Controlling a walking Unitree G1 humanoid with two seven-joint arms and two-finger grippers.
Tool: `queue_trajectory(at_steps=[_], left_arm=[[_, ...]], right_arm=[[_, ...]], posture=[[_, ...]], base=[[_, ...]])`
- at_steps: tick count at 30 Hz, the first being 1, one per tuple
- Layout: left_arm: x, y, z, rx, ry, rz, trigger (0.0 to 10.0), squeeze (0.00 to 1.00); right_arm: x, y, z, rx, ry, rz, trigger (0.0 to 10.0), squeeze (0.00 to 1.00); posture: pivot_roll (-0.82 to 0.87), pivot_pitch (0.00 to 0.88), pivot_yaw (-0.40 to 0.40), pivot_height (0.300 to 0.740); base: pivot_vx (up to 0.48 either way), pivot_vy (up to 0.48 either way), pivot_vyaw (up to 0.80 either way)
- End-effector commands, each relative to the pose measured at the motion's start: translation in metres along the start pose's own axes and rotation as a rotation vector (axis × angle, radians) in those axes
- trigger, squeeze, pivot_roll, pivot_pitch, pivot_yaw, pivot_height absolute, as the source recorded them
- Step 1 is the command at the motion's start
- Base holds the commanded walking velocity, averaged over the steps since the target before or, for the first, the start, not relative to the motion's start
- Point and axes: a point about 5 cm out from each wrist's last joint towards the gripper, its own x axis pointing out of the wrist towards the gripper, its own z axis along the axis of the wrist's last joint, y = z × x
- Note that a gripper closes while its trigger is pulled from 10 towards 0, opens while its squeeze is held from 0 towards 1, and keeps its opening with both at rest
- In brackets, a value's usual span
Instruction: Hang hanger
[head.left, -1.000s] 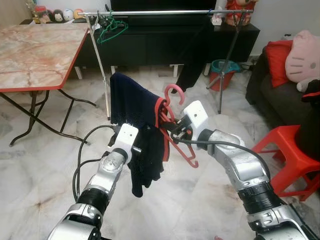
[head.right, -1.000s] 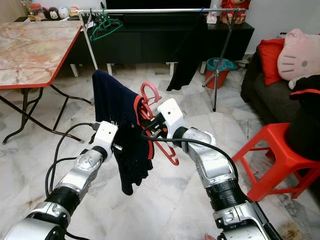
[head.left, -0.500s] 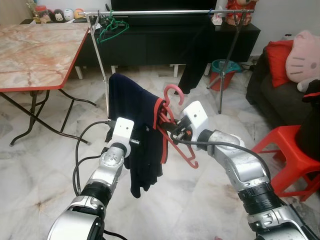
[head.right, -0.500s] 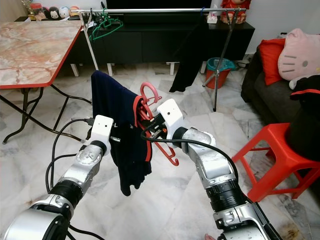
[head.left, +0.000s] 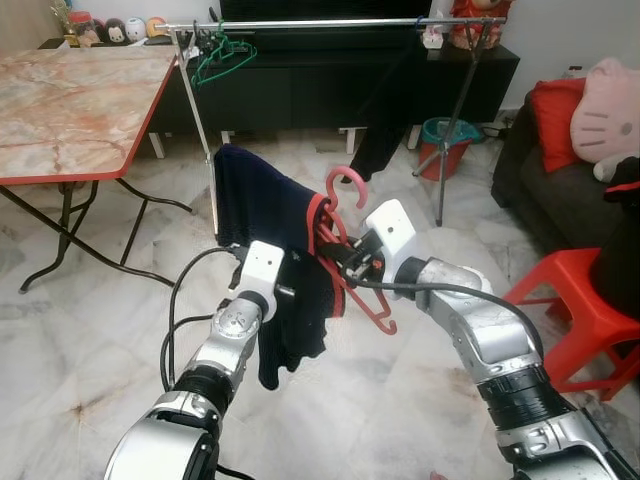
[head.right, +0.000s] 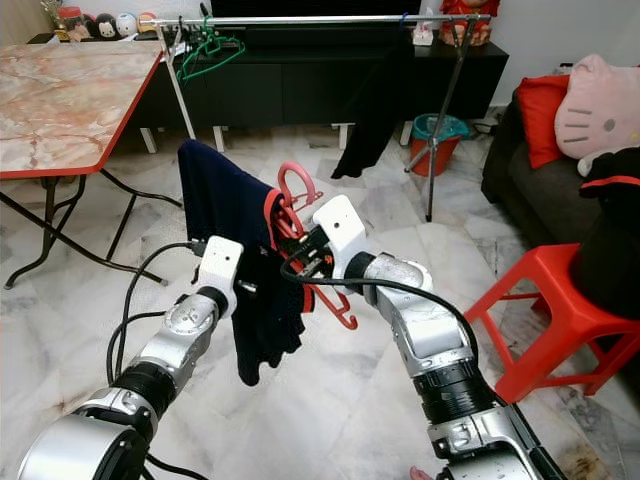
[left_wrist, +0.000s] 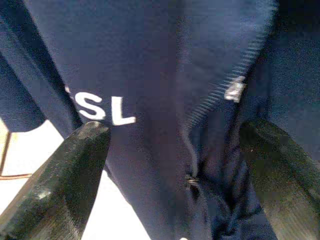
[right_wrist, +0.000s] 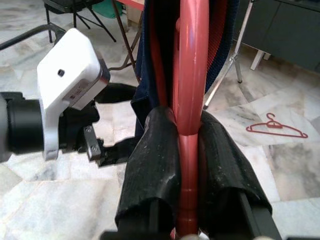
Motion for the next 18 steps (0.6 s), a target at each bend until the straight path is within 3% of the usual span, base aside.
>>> queue_trajectory(at_steps=[1, 9, 14, 15, 16, 17, 18], left_arm=[[0.002, 0.005, 0.002, 0.006, 0.01, 0.027, 10.0, 0.0], [0.002, 0.009, 0.001, -0.028, 0.007, 0.064, 9.8, 0.0], [0.003, 0.003, 0.005, -0.056, -0.022, 0.013, 9.9, 0.0], [0.003, -0.001, 0.006, -0.044, -0.025, -0.01, 9.8, 0.0], [0.004, -0.002, 0.006, -0.041, -0.027, -0.018, 9.0, 0.0], [0.004, -0.002, 0.007, -0.039, -0.028, -0.021, 9.0, 0.0], [0.004, -0.003, 0.006, -0.037, -0.028, -0.021, 0.0, 0.0]], right_arm=[[-0.003, 0.003, 0.011, -0.023, -0.044, 0.013, 0.0, 0.0], [-0.007, 0.006, 0.009, -0.016, -0.038, 0.013, 0.0, 0.0], [-0.01, 0.007, 0.007, -0.012, -0.035, 0.018, 0.0, 0.0], [-0.01, 0.008, 0.007, -0.012, -0.035, 0.021, 0.0, 0.0], [-0.01, 0.008, 0.007, -0.012, -0.034, 0.023, 0.0, 0.0], [-0.01, 0.008, 0.007, -0.013, -0.034, 0.025, 0.0, 0.0], [-0.011, 0.009, 0.008, -0.015, -0.033, 0.03, 0.0, 0.0]], posture=[[-0.24, 0.02, 0.012, 0.74], [-0.25, 0.02, 0.013, 0.74], [-0.26, 0.021, 0.012, 0.74], [-0.26, 0.021, 0.012, 0.74], [-0.26, 0.021, 0.012, 0.74], [-0.26, 0.021, 0.012, 0.74], [-0.26, 0.021, 0.012, 0.74]], base=[[0.0, 0.0, 0.0], [0.0, 0.0, 0.0], [0.0, 0.0, 0.0], [0.0, 0.0, 0.0], [0.0, 0.0, 0.0], [0.0, 0.0, 0.0], [0.0, 0.0, 0.0]])
